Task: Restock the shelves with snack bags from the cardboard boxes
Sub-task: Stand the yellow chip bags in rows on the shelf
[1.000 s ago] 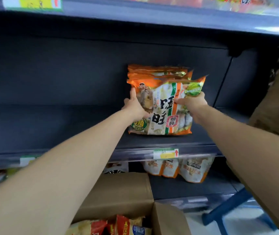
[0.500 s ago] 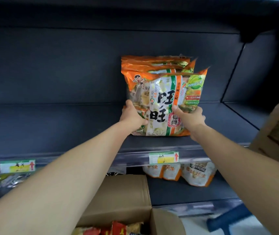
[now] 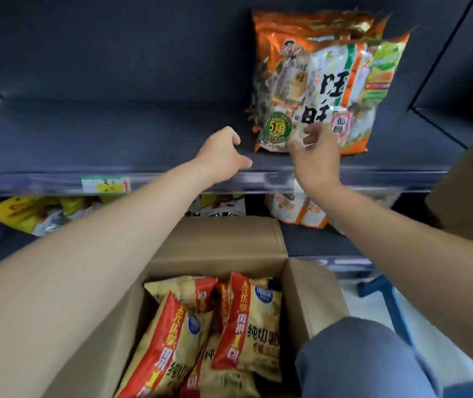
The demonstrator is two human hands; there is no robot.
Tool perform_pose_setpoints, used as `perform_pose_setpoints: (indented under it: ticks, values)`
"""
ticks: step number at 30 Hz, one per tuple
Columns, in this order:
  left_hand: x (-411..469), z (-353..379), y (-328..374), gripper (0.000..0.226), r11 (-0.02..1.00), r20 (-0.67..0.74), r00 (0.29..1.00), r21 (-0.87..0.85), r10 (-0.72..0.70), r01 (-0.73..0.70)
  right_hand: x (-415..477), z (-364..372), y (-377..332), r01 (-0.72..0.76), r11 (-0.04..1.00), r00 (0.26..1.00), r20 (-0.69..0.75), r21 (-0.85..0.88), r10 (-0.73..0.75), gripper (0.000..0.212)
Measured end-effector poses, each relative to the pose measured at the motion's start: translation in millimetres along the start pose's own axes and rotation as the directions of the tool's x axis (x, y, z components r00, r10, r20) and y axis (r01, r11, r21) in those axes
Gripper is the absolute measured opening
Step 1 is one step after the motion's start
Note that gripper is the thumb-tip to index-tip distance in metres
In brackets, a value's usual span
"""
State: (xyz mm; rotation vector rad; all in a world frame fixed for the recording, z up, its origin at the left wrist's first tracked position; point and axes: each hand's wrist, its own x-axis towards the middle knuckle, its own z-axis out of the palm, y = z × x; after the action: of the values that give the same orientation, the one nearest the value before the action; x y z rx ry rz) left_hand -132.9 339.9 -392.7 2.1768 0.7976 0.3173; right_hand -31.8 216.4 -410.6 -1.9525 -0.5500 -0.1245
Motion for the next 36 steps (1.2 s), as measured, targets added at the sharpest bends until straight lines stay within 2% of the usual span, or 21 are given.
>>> perform_pose_setpoints:
  ticks: [2,4,6,8,10,12,14,15,17,20,23,26,29,31,36]
  values:
    - [-23,-2,-30,0.037,0.999,0.058,0.998,0.037,-0.036,0.034,-34,22,3,-0.023,1.0,0.987,0.157,0.005,0.022,0.024]
    - [-44,0,-63,0.033,0.99,0.142,0.984,0.099,-0.109,0.096,-67,47,16,-0.08,0.995,0.933,0.347,-0.06,0.095,0.016]
    - [-63,3,-97,0.033,0.968,0.239,0.952,0.207,-0.19,0.141,-98,71,36,-0.131,0.975,0.812,0.545,-0.18,0.21,0.01]
    - [-81,8,-130,0.035,0.925,0.303,0.901,0.314,-0.311,0.214,-123,87,51,-0.149,0.929,0.67,0.657,-0.338,0.346,0.002]
    - [-94,16,-165,0.041,0.868,0.346,0.824,0.39,-0.448,0.307,-143,100,66,-0.045,0.861,0.541,0.712,-0.507,0.448,0.015]
    - [-106,26,-197,0.046,0.824,0.368,0.764,0.437,-0.529,0.36,-158,109,81,0.071,0.786,0.495,0.706,-0.614,0.506,0.029]
    - [-117,37,-222,0.047,0.801,0.386,0.725,0.457,-0.57,0.387,-168,114,104,0.052,0.739,0.484,0.664,-0.672,0.57,0.024]
    - [-122,42,-231,0.047,0.8,0.398,0.714,0.453,-0.576,0.393,-173,114,116,0.0,0.718,0.49,0.626,-0.696,0.607,0.022]
    - [-129,51,-245,0.049,0.807,0.435,0.691,0.435,-0.577,0.399,-179,111,134,-0.12,0.669,0.476,0.549,-0.734,0.687,0.037]
    - [-134,61,-258,0.06,0.81,0.448,0.68,0.406,-0.58,0.424,-191,106,153,-0.311,0.572,0.486,0.39,-0.759,0.782,0.083]
    - [-134,66,-258,0.082,0.77,0.437,0.636,0.408,-0.636,0.491,-200,100,165,-0.471,0.508,0.409,0.331,-0.722,0.85,0.103]
    - [-137,74,-256,0.11,0.718,0.422,0.584,0.472,-0.693,0.511,-206,94,178,-0.566,0.474,0.3,0.367,-0.674,0.881,0.105]
    - [-137,82,-260,0.109,0.73,0.405,0.612,0.462,-0.679,0.503,-211,90,183,-0.695,0.415,0.229,0.367,-0.587,0.902,0.103]
    - [-134,84,-259,0.1,0.736,0.394,0.628,0.46,-0.671,0.498,-212,91,187,-0.766,0.397,0.223,0.372,-0.505,0.901,0.097]
    - [-129,85,-249,0.09,0.756,0.398,0.659,0.485,-0.639,0.44,-213,98,179,-0.832,0.399,0.289,0.313,-0.385,0.905,0.099]
